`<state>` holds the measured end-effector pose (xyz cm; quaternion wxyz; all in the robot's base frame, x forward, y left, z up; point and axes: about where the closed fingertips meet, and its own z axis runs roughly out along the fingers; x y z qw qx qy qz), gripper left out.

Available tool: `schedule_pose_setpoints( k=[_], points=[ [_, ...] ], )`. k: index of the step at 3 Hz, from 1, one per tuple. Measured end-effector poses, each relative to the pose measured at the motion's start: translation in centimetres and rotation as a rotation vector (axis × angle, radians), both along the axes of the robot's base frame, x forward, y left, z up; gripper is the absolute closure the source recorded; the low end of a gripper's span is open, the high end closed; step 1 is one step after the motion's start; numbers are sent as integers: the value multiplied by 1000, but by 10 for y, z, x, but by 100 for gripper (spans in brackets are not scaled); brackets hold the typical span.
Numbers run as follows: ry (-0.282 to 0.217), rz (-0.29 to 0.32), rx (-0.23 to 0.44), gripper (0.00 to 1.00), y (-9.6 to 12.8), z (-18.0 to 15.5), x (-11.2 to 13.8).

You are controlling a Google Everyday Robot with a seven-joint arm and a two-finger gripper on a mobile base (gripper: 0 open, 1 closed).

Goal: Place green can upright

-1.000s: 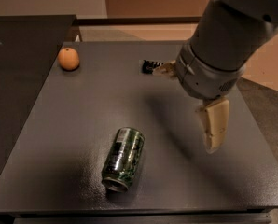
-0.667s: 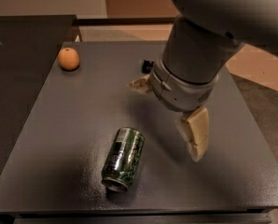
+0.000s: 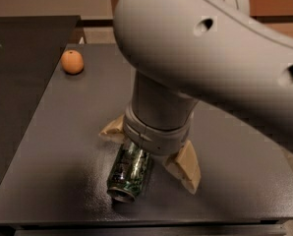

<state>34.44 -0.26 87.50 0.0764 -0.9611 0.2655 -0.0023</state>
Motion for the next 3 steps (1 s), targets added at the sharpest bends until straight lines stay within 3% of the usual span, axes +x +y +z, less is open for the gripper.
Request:
schedule_pose_setpoints(
  k=[1,2,3],
  points=[
    [9,121,-49,0,14,-20,-21],
    [10,192,-87,0,26,-33,-30],
    [17,220,-99,18,33,-38,-30]
  ],
)
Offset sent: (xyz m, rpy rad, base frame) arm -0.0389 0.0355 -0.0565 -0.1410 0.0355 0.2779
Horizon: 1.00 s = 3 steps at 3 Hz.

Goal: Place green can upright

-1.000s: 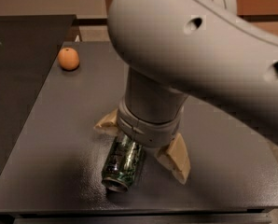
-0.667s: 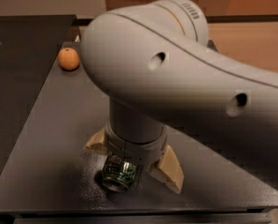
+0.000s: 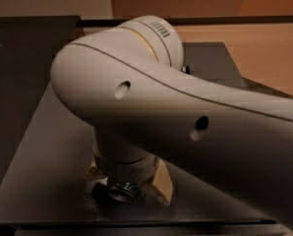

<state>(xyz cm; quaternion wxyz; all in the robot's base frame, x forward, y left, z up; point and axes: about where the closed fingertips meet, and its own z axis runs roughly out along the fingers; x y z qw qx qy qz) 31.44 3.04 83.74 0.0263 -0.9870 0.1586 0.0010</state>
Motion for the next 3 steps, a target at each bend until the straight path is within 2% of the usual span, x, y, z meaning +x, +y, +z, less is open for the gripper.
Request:
schedule_pose_setpoints(
  k=[2,3],
  points=[
    [-31,2,11,65,-1,8,16],
    [-35,-28,40,88,-2,22,27]
  ],
)
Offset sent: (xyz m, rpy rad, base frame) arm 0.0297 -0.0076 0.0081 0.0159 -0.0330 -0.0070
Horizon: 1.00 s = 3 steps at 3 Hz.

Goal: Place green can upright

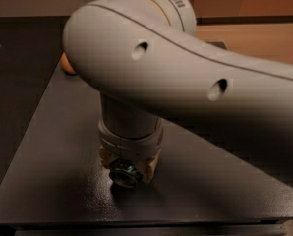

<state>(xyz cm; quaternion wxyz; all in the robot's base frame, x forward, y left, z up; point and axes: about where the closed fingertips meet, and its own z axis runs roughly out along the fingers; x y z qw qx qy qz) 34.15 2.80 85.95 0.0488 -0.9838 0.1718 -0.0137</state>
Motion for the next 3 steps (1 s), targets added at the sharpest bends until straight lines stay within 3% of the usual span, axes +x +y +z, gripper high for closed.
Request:
schedule_pose_setpoints(
  k=[1,2,3],
  points=[
    [26,-70,67,100,1,21,15],
    [78,-177,157,100,5,41,36],
    [160,-309,245,100,10,56,59]
  ],
)
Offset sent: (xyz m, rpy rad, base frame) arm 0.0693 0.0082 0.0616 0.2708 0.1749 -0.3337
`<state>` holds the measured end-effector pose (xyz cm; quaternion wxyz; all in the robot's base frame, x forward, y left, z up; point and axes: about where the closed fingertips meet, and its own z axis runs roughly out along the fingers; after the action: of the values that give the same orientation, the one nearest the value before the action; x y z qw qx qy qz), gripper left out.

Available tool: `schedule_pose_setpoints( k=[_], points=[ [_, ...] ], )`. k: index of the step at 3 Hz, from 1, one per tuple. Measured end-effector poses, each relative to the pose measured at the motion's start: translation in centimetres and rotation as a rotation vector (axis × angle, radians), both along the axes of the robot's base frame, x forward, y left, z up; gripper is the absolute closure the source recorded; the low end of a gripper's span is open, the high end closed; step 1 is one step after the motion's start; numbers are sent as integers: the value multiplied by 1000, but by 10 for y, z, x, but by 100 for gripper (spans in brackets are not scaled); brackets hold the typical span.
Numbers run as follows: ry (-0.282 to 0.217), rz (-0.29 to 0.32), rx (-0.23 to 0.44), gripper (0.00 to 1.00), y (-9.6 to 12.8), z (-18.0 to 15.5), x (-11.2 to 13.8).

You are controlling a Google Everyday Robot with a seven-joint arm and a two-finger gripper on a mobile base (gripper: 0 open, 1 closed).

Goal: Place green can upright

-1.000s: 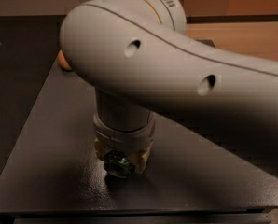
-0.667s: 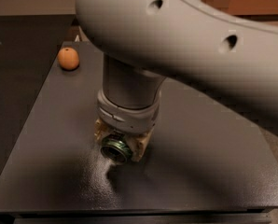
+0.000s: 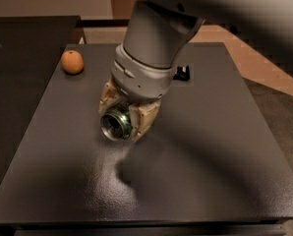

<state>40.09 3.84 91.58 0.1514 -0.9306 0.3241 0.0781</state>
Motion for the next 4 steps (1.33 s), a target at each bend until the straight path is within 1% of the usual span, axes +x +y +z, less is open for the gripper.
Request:
schedule_pose_setpoints(
  k=[1,2,3,4],
  points=[
    [94,-150,92,100,-1,16,19],
    [194,-335,203,100,-11,23,30],
    [298,-515,323,100,-24,24,36],
    [396,-654,434,100,-37,23,38]
  ],
)
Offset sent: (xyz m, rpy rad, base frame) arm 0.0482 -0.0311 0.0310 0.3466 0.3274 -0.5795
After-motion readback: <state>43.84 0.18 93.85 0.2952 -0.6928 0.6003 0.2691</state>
